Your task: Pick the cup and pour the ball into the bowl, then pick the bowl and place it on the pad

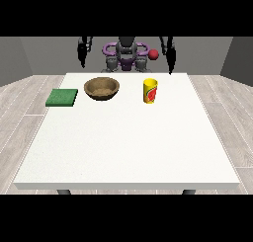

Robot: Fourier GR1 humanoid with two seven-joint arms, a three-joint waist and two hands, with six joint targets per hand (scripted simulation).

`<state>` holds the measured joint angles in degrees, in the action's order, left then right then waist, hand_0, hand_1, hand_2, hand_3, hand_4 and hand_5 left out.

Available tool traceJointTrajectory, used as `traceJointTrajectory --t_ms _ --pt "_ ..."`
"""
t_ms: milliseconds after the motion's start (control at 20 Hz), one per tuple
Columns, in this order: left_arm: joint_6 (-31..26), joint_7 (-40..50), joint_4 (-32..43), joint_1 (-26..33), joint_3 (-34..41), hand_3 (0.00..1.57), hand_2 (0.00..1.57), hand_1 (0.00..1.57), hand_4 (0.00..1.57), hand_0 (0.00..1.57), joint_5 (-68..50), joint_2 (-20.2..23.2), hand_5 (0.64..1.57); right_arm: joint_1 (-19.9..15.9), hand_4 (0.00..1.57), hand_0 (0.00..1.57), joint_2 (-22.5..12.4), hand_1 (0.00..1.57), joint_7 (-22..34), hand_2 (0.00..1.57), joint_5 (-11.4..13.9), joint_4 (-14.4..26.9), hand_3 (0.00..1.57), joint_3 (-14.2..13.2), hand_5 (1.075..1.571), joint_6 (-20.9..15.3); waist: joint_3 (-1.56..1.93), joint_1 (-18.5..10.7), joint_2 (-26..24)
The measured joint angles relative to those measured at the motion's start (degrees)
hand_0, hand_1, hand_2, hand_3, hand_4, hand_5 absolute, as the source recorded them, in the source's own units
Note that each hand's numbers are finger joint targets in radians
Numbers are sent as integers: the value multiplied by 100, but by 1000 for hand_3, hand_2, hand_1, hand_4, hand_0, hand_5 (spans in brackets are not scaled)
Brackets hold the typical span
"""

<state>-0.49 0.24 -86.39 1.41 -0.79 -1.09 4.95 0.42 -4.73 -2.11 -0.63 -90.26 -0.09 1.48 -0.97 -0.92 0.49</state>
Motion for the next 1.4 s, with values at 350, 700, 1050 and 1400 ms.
traceJointTrajectory --t_ms 350,700,1050,1400 --pt "72 467 -536 -79 46 0 0 0 642 0 -143 18 1565 37 872 0 -124 0 588 0 -138 -476 0 -72 1539 2 60 90 -1282" --pt "736 2035 -1419 -328 -96 0 0 0 600 0 -405 -350 1563 344 817 0 114 0 2267 0 -507 -1444 0 41 1540 -331 91 406 -2081" --pt "1094 1984 -1705 -1058 -120 0 0 0 609 0 -102 -416 1555 19 716 0 -38 0 2472 0 -748 -2214 0 -246 1540 -334 96 553 -1101" --pt "1049 686 -992 -1697 154 0 0 0 566 0 75 -325 1507 -424 683 0 196 0 1422 0 -572 -1947 0 -119 1539 -287 95 655 381"
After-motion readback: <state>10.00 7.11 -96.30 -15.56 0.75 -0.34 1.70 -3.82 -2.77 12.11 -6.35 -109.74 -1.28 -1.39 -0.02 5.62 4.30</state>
